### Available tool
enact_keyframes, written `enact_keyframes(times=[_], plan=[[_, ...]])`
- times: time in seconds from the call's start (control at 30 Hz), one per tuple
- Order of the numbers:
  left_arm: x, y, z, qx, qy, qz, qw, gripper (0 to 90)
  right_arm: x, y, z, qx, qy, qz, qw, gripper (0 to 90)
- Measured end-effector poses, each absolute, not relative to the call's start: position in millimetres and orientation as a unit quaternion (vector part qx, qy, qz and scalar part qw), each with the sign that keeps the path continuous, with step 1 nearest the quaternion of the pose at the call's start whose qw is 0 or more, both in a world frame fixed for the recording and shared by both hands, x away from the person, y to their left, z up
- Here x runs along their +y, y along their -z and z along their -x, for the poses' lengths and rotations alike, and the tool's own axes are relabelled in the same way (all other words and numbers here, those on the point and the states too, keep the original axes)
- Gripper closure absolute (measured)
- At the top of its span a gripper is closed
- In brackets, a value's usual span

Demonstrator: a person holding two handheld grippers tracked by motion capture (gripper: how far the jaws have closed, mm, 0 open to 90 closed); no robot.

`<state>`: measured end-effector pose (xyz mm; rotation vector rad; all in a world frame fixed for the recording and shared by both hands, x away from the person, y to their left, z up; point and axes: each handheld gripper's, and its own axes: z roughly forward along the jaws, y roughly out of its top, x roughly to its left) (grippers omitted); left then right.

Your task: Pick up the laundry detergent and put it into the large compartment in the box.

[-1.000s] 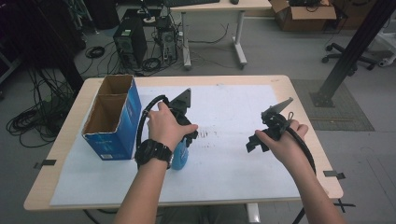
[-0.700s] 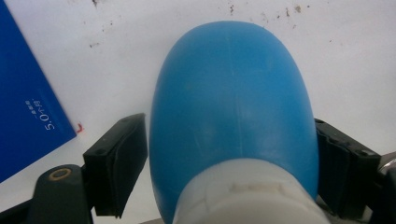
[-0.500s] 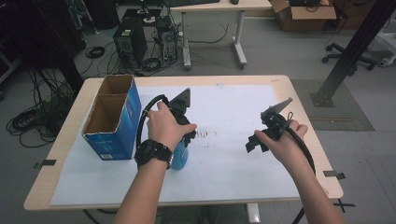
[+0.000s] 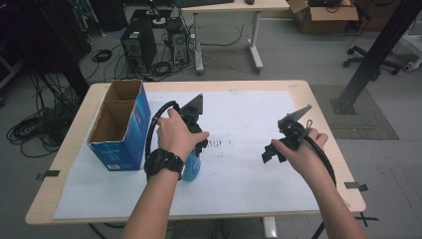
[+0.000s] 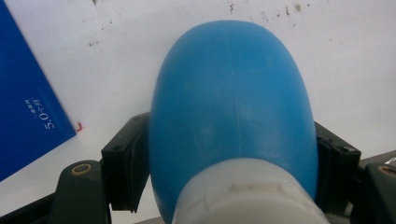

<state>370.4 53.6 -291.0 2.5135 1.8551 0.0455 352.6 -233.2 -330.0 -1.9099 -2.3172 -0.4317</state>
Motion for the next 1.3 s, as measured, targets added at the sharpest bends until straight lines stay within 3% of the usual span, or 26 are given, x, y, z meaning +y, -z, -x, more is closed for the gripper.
enact_keyframes(times=[1.3], plan=[[51.9, 291.2, -371.9, 0.594, -0.01, -0.805, 0.008, 34.6, -233.4, 332.9, -352.4, -0.763, 0.139, 0.629, 0.056, 7.7]])
